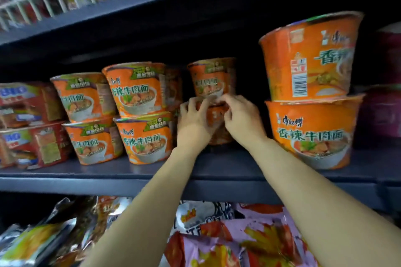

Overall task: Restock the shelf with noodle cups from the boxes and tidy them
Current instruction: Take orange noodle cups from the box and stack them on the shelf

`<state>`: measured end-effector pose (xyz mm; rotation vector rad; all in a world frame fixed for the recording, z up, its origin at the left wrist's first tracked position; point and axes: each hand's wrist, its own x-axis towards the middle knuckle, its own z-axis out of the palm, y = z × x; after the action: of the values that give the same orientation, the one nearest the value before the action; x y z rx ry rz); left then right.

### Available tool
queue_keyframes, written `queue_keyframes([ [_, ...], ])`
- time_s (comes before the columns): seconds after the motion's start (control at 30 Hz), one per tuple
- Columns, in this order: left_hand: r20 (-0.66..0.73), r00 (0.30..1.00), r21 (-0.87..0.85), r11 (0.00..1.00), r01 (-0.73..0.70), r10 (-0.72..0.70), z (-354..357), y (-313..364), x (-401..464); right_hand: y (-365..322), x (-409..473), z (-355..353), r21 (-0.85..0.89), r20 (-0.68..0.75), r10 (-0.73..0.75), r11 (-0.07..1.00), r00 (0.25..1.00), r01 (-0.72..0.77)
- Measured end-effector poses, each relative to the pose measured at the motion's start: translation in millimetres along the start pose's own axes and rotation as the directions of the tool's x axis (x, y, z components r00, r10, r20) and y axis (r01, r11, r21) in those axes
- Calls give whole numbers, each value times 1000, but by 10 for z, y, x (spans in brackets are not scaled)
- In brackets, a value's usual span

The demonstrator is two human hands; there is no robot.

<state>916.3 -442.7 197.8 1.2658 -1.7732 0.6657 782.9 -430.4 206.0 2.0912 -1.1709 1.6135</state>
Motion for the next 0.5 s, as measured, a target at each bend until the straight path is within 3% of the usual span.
queue_keyframes([
  [0.1,-61,998,45,999,19,-16,29,-85,-6,-4,2,19,-65,17,-32,997,999,33],
  [0.2,-52,997,6,998,63,-62,44,-65,-51,83,15,37,-229,139,84,972,987,-51],
  [0.27,-40,994,-34,995,96,-97,25,-33,-76,123,-8,44,-235,202,139,968,969,-89],
  [0.4,-65,992,-106,990,97,-104,25,-33,-121,135,-54,18,-213,118,52,977,992,-26],
  [0.5,47,991,-234,963,134,-127,68,7,-101,132,-21,50,-243,67,22,970,997,-5],
])
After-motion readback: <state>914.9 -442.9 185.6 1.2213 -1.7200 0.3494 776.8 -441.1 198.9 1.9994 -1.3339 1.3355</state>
